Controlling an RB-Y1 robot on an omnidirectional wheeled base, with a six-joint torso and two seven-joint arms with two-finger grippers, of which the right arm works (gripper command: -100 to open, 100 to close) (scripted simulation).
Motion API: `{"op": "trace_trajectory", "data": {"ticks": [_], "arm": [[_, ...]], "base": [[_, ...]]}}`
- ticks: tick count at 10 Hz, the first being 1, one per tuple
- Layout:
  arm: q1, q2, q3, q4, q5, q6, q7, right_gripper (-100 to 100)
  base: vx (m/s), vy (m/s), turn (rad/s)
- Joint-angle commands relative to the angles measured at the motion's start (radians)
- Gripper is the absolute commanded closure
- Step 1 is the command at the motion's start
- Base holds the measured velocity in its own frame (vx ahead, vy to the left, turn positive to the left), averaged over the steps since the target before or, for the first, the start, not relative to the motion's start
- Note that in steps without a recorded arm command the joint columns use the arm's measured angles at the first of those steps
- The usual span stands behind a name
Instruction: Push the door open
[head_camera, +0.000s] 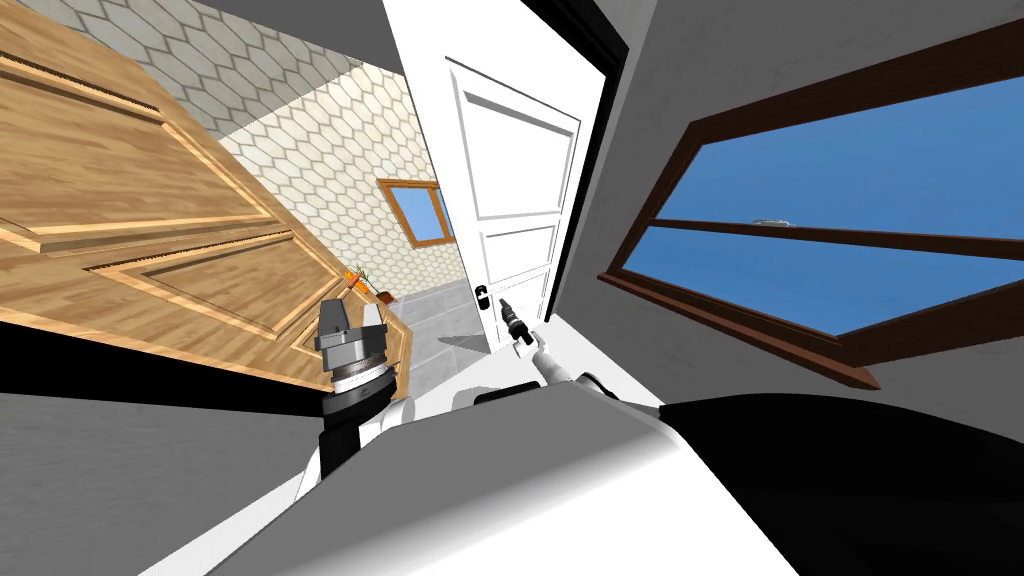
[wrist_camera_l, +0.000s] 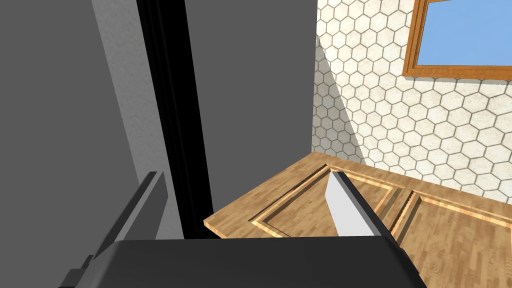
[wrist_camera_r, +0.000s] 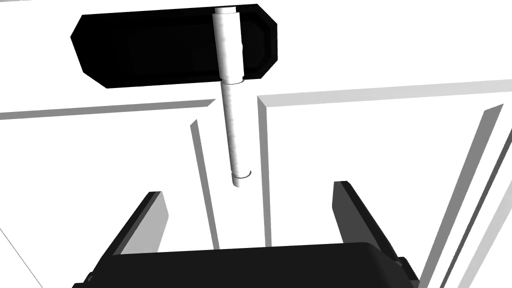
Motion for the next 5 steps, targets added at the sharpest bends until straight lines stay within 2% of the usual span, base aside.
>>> {"op": "trace_trajectory", "data": {"ticks": [1, 2, 3, 4, 5], "arm": [[-0.020, 0.007, 0.006, 0.031, 0.002, 0.007, -0.007, -100], [-0.007, 0.004, 0.005, 0.015, 0.002, 0.004, -0.004, -100], [-0.009, -0.028, 0.003, 0.020, 0.001, 0.003, -0.004, -100], [-0.010, -0.035, 0.002, 0.021, 0.001, 0.003, -0.004, -100], [-0.012, -0.051, -0.002, 0.025, 0.000, 0.001, -0.003, -100]], "base": [[0.068, -0.067, 0.059], [0.023, -0.027, 0.010], [0.096, 0.043, 0.023], [0.132, 0.050, 0.014], [0.164, 0.075, 0.027]]}}
